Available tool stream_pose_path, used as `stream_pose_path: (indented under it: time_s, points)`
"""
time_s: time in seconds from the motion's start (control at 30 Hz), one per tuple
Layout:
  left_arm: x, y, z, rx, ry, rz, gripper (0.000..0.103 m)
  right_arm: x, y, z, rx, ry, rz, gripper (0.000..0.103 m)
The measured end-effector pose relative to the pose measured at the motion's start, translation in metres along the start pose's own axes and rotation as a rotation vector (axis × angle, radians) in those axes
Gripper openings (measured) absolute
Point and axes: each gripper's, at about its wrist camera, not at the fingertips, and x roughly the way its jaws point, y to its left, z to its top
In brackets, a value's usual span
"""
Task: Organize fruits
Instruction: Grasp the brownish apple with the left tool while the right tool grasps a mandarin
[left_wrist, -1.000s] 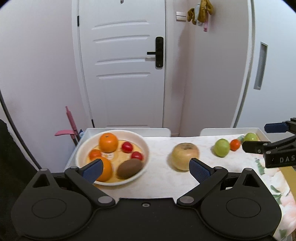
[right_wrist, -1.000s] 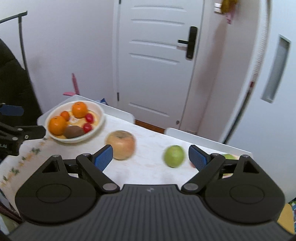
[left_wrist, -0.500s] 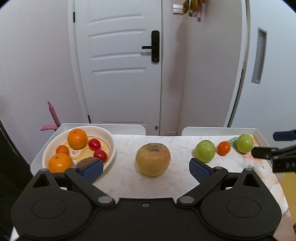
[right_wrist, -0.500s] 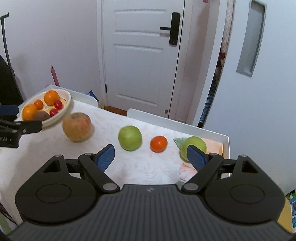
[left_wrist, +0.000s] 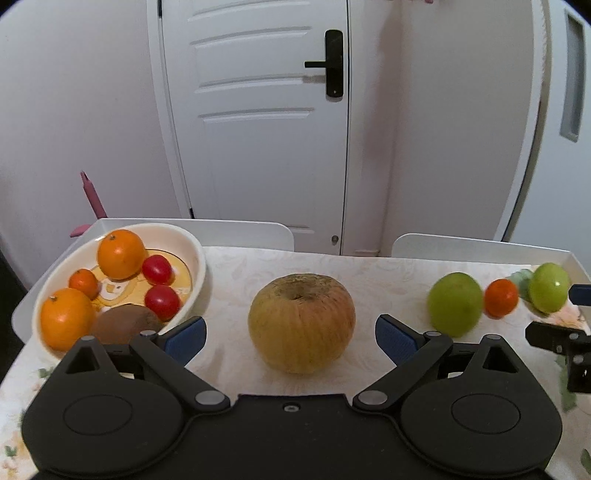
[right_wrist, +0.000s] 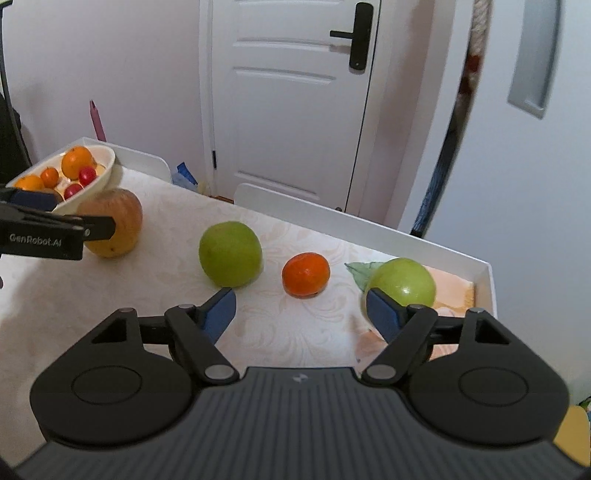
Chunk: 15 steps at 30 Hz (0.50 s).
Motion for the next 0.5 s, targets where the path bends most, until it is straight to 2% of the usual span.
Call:
stream_pose_path:
  time_s: [0.23,0.33,0.4,0.5]
  points:
    - [0.023,-0.007,-0.003,0.025,0.014,0.002,0.094,0.025,-0.002,-0.001,-0.04,0.009,0.001,0.081]
    - [0.026,-0.009,-0.003,0.036,0.012,0.0,0.093,0.03,0.0,-0.001,-0.069,0.004,-0.004,0.08]
    - [0.031,-0.01,-0.003,0.037,0.021,0.0,0.085,0.035,0.0,0.0,-0.085,0.002,-0.005,0.078]
    - [0.036,-0.009,-0.003,0.035,0.029,0.008,0.081,0.04,-0.002,0.001,-0.1,0.003,-0.002,0.075]
